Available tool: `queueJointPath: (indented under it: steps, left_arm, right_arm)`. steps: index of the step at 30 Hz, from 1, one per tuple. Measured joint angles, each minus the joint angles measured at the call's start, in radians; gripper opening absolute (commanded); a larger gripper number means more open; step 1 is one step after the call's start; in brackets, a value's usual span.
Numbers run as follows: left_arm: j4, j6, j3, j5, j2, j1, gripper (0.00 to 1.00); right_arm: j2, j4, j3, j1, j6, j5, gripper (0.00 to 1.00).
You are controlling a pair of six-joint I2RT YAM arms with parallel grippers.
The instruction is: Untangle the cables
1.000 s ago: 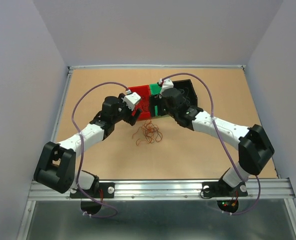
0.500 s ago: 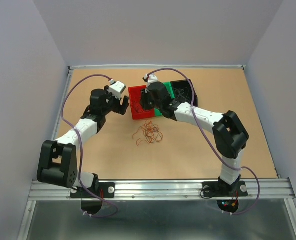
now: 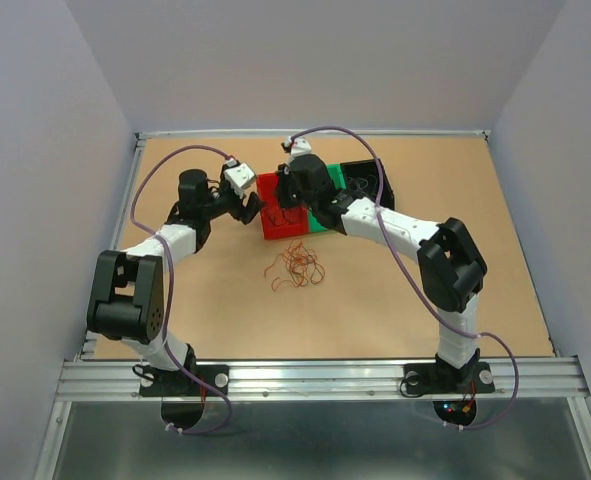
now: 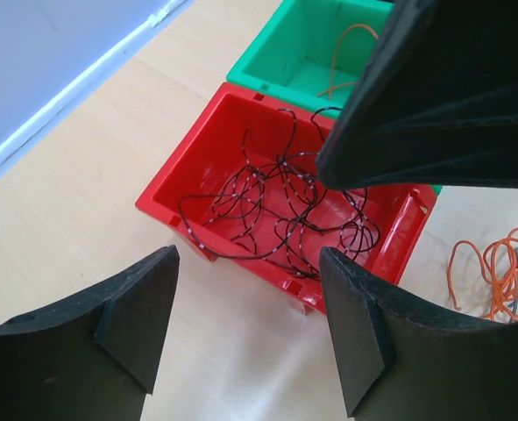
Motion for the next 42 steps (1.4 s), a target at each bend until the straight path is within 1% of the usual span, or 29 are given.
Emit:
queueJointPath:
  steps: [1,4,6,9,13,17,18,19,21,22,24,25,26,29,34,36,39,42]
  left_arm:
    - [0.014,0.008,-0.005,0.011,0.003,0.000,0.77]
    - [0.047,0.004,-0.016,0.025,0.005,0.000,0.76]
    - [0.068,-0.019,-0.016,0.011,0.005,0.000,0.75]
    - [0.076,-0.061,-0.016,-0.045,0.004,0.006,0.75]
    - [0.068,-0.130,-0.026,-0.114,-0.026,0.052,0.75]
    - [0.032,-0.193,-0.047,-0.119,-0.138,0.127,0.76]
    - [0.024,-0.202,-0.047,-0.119,-0.171,0.141,0.77]
    - [0.017,-0.213,-0.047,-0.114,-0.212,0.153,0.78]
    - [-0.005,-0.228,-0.047,-0.093,-0.272,0.156,0.79]
    - [-0.014,-0.233,-0.047,-0.080,-0.293,0.154,0.80]
    - [-0.032,-0.243,-0.047,-0.055,-0.323,0.150,0.80]
    - [-0.038,-0.248,-0.047,-0.047,-0.328,0.148,0.80]
    - [-0.049,-0.254,-0.047,-0.035,-0.330,0.146,0.80]
    - [-0.071,-0.262,-0.050,-0.025,-0.320,0.141,0.80]
    - [-0.077,-0.266,-0.069,-0.020,-0.275,0.124,0.80]
    - [-0.079,-0.266,-0.070,-0.023,-0.245,0.108,0.79]
    - [-0.083,-0.265,-0.070,-0.038,-0.217,0.084,0.79]
    - [-0.083,-0.261,-0.073,-0.055,-0.212,0.064,0.79]
  right_arm:
    - [0.000,-0.001,0.004,0.000,0.002,0.000,0.01]
    - [0.000,-0.005,0.019,-0.010,0.008,-0.004,0.01]
    - [0.011,-0.003,0.045,-0.019,0.012,-0.010,0.01]
    - [0.055,0.005,0.103,-0.038,0.020,-0.018,0.01]
    - [0.154,0.015,0.176,-0.058,0.026,-0.017,0.00]
    - [0.292,0.017,0.278,-0.063,0.033,-0.012,0.00]
    - [0.307,0.017,0.288,-0.063,0.032,-0.013,0.02]
    - [0.342,0.016,0.305,-0.064,0.033,-0.016,0.15]
    - [0.362,0.002,0.307,-0.064,0.031,-0.023,0.21]
    - [0.363,-0.013,0.304,-0.064,0.031,-0.026,0.26]
    - [0.348,-0.009,0.294,-0.064,0.027,-0.028,0.32]
    - [0.334,-0.006,0.279,-0.064,0.025,-0.028,0.36]
    - [0.301,-0.003,0.238,-0.064,0.021,-0.031,0.37]
    - [0.135,-0.004,0.075,-0.064,0.006,-0.031,0.40]
    - [-0.158,0.016,-0.185,-0.064,-0.014,0.000,0.40]
    - [-0.245,0.027,-0.276,-0.064,-0.018,0.018,0.40]
    - [-0.302,0.037,-0.381,-0.064,-0.017,0.040,0.40]
    - [-0.301,0.024,-0.437,-0.064,-0.017,0.053,0.41]
